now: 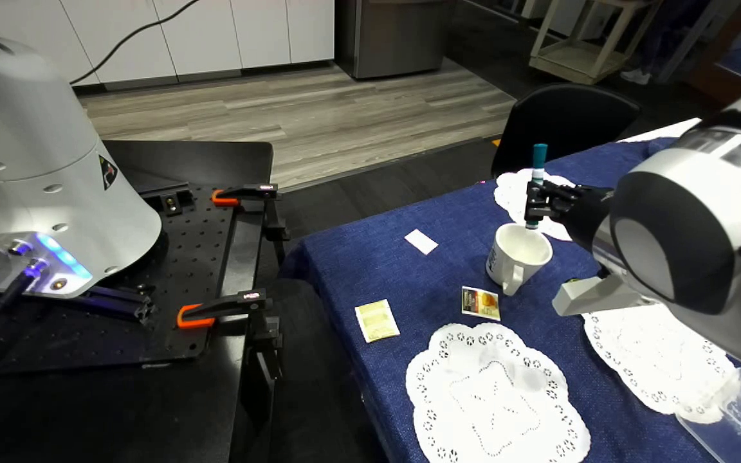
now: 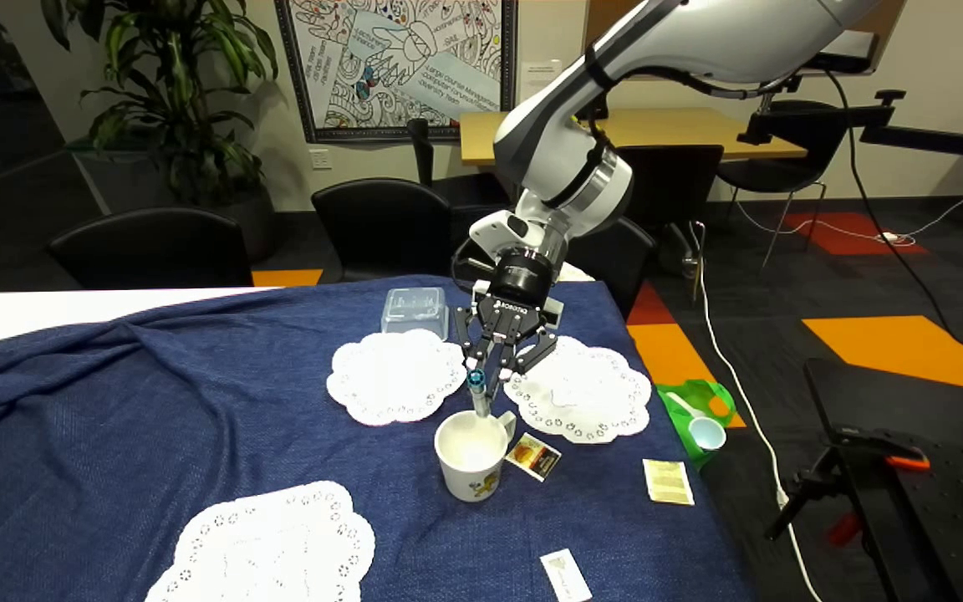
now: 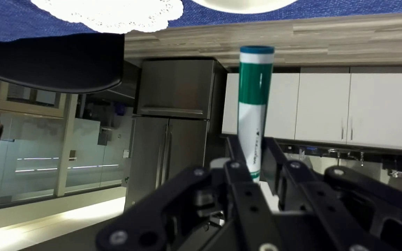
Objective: Put the green marker in the mug
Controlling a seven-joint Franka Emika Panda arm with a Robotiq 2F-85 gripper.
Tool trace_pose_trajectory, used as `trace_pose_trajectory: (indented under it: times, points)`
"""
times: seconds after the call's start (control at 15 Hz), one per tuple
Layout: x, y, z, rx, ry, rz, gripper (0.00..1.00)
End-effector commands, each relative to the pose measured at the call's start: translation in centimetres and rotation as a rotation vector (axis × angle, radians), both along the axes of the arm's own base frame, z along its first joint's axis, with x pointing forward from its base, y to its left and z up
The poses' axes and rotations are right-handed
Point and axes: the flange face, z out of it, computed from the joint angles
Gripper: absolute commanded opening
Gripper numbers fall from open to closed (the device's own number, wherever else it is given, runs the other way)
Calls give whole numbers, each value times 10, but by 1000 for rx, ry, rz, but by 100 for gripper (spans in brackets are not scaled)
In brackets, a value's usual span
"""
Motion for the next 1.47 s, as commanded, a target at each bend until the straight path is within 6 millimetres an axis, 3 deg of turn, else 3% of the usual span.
trace_pose_trajectory:
  times: [0.0,0.87,1.0,1.13,1.4]
  points:
    - [2,-6,-5,39,30,-3,5]
    - [19,-11,-49,34,53,7,5]
    - [20,-11,-58,36,73,3,47]
    - [21,-11,-64,41,83,1,51]
    - [21,-11,-68,41,81,2,78]
